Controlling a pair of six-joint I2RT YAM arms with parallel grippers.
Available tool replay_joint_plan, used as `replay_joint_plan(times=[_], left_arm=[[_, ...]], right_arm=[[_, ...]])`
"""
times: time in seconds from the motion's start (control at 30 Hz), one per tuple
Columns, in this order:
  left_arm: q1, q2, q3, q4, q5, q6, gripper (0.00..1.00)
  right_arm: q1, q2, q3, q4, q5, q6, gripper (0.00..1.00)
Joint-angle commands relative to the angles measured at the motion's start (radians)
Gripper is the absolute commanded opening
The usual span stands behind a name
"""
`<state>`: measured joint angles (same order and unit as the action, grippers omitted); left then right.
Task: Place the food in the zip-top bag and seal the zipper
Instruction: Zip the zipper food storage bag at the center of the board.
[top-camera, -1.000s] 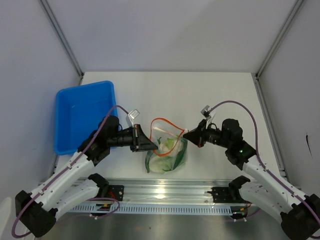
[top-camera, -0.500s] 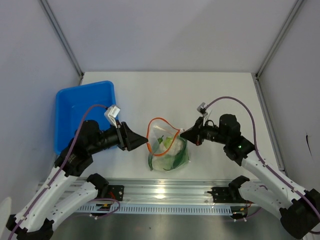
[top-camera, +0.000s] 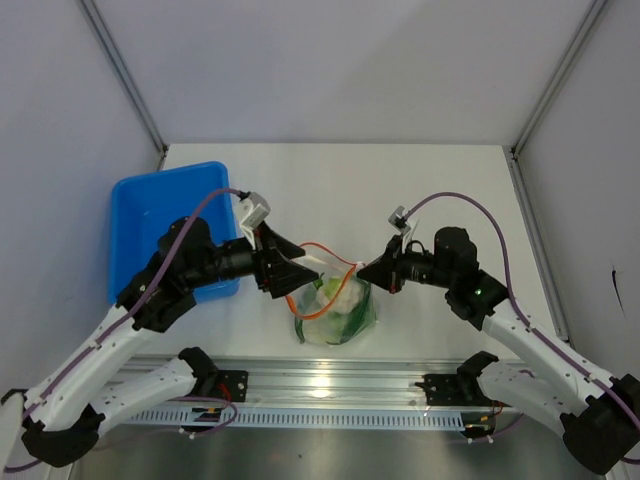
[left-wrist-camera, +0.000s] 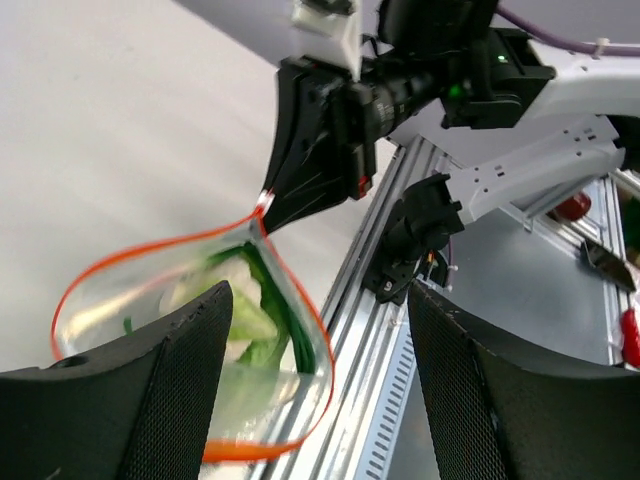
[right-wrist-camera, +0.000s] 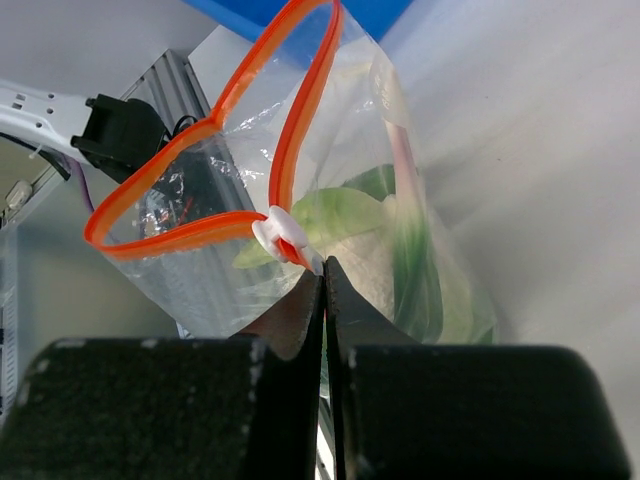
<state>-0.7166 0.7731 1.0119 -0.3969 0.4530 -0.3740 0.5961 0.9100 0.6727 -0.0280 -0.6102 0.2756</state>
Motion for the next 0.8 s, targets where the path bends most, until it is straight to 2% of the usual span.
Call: replay_joint_plan(times=[0.0, 0.07, 0.23, 0.37, 0.77], left_arm=[[-0.062, 0.116, 0.100, 0.083, 0.058, 0.173, 0.73], [-0.082, 0.172, 0.149, 0.063, 0.072, 0.263, 0.73], [-0.118, 0.241, 0.131, 0.101, 0.084, 0.440, 0.70], [-0.122, 0.348, 0.215, 0.034, 0.107, 0.468, 0.55], [-0.136, 0.477, 0.252, -0.017, 0.119, 0.552, 0.51]], right_arm=[[0.007, -0.003, 0.059, -0.015, -0.008, -0.013, 0.00], [0.007, 0.003, 0.062, -0.015, -0.014, -0.012, 0.00], [0.008, -0.003, 0.067, -0.030, -0.017, -0.012, 0.00], [0.010, -0.008, 0.070, -0.032, -0.014, -0.010, 0.00], [0.008, -0.019, 0.084, -0.050, -0.013, -0.019, 0.00]])
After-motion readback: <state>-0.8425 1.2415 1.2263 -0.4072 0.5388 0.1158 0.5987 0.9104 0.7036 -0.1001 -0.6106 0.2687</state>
